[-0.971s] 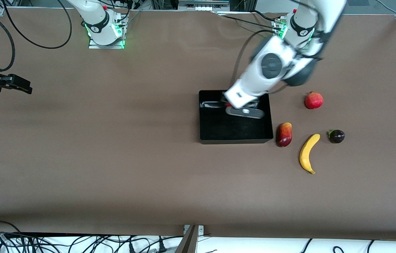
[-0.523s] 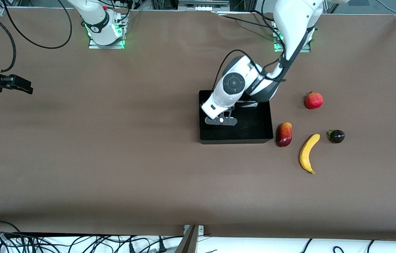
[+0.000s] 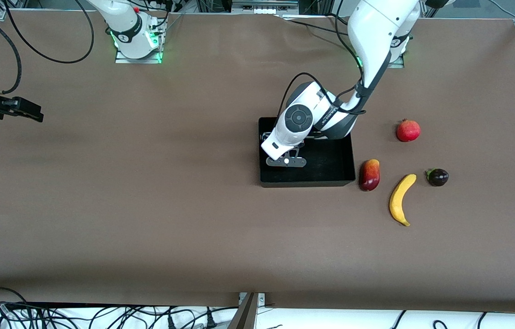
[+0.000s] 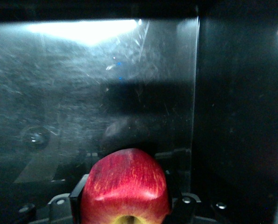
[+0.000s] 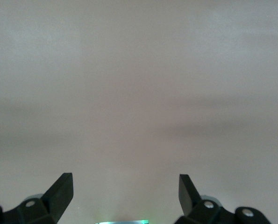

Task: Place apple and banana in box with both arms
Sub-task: 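Lower the apple into the box and open the left gripper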

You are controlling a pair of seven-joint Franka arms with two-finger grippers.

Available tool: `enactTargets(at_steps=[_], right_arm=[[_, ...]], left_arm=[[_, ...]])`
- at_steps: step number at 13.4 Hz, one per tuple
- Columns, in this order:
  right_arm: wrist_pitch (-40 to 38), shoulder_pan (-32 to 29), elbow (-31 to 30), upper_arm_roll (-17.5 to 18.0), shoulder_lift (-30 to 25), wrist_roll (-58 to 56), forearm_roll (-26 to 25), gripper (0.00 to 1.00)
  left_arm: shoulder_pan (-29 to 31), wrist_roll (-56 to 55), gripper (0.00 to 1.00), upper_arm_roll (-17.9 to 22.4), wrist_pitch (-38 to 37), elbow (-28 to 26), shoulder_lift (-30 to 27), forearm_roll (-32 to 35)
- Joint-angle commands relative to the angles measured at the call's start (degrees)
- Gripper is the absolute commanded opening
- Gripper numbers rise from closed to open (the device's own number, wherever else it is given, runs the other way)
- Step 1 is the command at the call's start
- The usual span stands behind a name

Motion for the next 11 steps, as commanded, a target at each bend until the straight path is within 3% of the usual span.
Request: enactTargets(at_steps=[1,2,3,6,11], right_arm=[[-0.4,0.1,-0.8,0.0,-0.8,0.8,-0.3,1.00],[-0.4,0.1,-0.8,0.0,-0.8,0.8,-0.3,1.00],[-0.4,0.1,-0.8,0.0,-0.8,0.8,-0.4,1.00],[-0.4,0.1,-0.8,0.0,-0.8,0.8,-0.3,1.00],[-0.5,0.1,-0.8,0.0,-0.9,0.8,-0.4,1.00]], left_arm=[[-1.3,-1.0,0.67,0.9,0.2,1.4,1.1,1.4],[-1.3,-1.0,0.90,0.9,0.1,1.3,1.0,1.4],[-1.0,-1.0,1.00,0.9,-0.1,1.2,0.4,1.4],[1.5,-0.4,1.00,0.9,-2.3,0.4,-4.5,1.5],[8.6,3.4,1.00,0.2,-14.0,-0.8,-15.6,1.2]])
